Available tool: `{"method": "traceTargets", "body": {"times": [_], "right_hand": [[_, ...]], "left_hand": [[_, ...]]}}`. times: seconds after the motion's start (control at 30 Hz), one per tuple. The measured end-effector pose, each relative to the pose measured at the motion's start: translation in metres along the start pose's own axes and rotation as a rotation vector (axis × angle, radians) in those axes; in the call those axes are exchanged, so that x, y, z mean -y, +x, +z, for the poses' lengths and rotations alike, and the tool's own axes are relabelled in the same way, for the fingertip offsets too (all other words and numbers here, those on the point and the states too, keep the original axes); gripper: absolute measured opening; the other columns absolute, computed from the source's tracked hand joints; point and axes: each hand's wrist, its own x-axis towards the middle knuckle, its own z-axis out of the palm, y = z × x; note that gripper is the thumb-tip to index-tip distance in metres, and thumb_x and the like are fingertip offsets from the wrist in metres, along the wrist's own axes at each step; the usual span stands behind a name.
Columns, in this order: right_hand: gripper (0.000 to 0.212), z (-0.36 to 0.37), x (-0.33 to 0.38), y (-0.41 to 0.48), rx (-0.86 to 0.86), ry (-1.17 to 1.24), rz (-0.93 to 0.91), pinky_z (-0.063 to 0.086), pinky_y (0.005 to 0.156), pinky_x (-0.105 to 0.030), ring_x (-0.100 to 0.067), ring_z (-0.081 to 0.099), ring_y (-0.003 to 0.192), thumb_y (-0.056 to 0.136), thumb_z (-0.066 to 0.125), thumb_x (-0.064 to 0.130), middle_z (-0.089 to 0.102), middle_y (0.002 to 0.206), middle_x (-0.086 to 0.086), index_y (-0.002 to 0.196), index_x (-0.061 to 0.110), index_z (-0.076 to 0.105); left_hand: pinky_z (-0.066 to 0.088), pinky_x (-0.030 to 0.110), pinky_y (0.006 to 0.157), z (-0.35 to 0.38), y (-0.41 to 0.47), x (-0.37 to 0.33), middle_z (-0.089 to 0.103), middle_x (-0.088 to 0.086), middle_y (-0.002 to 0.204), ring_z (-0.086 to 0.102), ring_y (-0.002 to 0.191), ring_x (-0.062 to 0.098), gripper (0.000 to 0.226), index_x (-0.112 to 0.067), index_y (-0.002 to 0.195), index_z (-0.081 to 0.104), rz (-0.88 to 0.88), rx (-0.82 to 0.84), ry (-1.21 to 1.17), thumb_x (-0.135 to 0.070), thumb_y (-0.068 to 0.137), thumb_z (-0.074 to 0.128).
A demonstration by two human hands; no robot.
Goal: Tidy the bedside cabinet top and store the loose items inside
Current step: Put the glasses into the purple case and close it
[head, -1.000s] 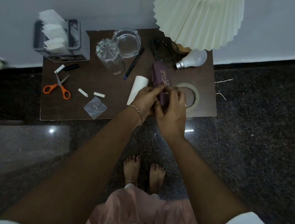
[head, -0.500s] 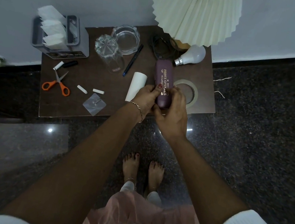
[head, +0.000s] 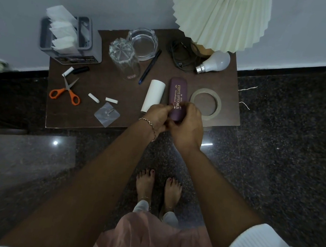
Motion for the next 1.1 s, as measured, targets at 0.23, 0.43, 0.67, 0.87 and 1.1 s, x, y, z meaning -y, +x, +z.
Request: {"method": "traceTargets", "body": {"times": [0.23, 0.43, 0.67, 0.87, 1.1], "right_hand": [[0.051, 0.002, 0.007, 0.001, 0.043, 0.011, 0.037, 0.042, 0.086, -0.028, -0.024, 0.054, 0.11, 0.08, 0.069, 0.008, 0.048, 0.13, -0.01, 0.128, 0.012, 0.05], [0.04, 0.0, 0.006, -0.006, 0.035, 0.029, 0.042, 0.044, 0.086, -0.032, -0.026, 0.054, 0.107, 0.083, 0.058, 0.003, 0.051, 0.124, -0.012, 0.123, 0.009, 0.054], [0.04, -0.006, 0.003, -0.026, 0.066, 0.006, 0.008, 0.045, 0.086, -0.033, -0.024, 0.055, 0.106, 0.081, 0.062, 0.004, 0.054, 0.122, -0.009, 0.12, 0.012, 0.055], [0.036, -0.007, -0.002, -0.045, 0.114, -0.045, -0.015, 0.046, 0.088, -0.036, -0.025, 0.055, 0.108, 0.084, 0.06, 0.008, 0.054, 0.122, -0.009, 0.12, 0.01, 0.055], [0.028, -0.002, -0.016, -0.075, 0.132, -0.066, -0.024, 0.046, 0.087, -0.036, -0.025, 0.057, 0.104, 0.084, 0.06, 0.01, 0.059, 0.113, -0.008, 0.112, 0.013, 0.06]], "left_hand": [[0.046, 0.015, 0.042, 0.0, -0.012, 0.0, 0.06, -0.002, 0.043, 0.056, 0.04, 0.007, 0.029, -0.004, 0.071, 0.056, 0.007, -0.025, -0.201, 0.007, 0.091, 0.038], [0.041, 0.022, 0.058, 0.003, -0.026, -0.001, 0.054, 0.009, 0.073, 0.047, 0.059, 0.016, 0.022, -0.005, 0.078, 0.054, 0.063, -0.042, -0.167, 0.011, 0.086, 0.041], [0.036, 0.025, 0.055, -0.006, -0.046, 0.013, 0.049, 0.007, 0.063, 0.044, 0.053, 0.013, 0.034, -0.013, 0.073, 0.056, 0.165, -0.027, -0.119, 0.01, 0.089, 0.036], [0.048, 0.015, 0.053, -0.018, -0.061, 0.034, 0.064, -0.001, 0.068, 0.059, 0.048, 0.001, 0.022, -0.011, 0.091, 0.057, 0.137, -0.021, -0.18, 0.004, 0.094, 0.041], [0.035, 0.01, 0.04, -0.047, -0.064, 0.064, 0.053, -0.003, 0.078, 0.045, 0.062, 0.007, 0.026, -0.019, 0.082, 0.052, 0.111, -0.074, -0.075, -0.003, 0.096, 0.039]]}}
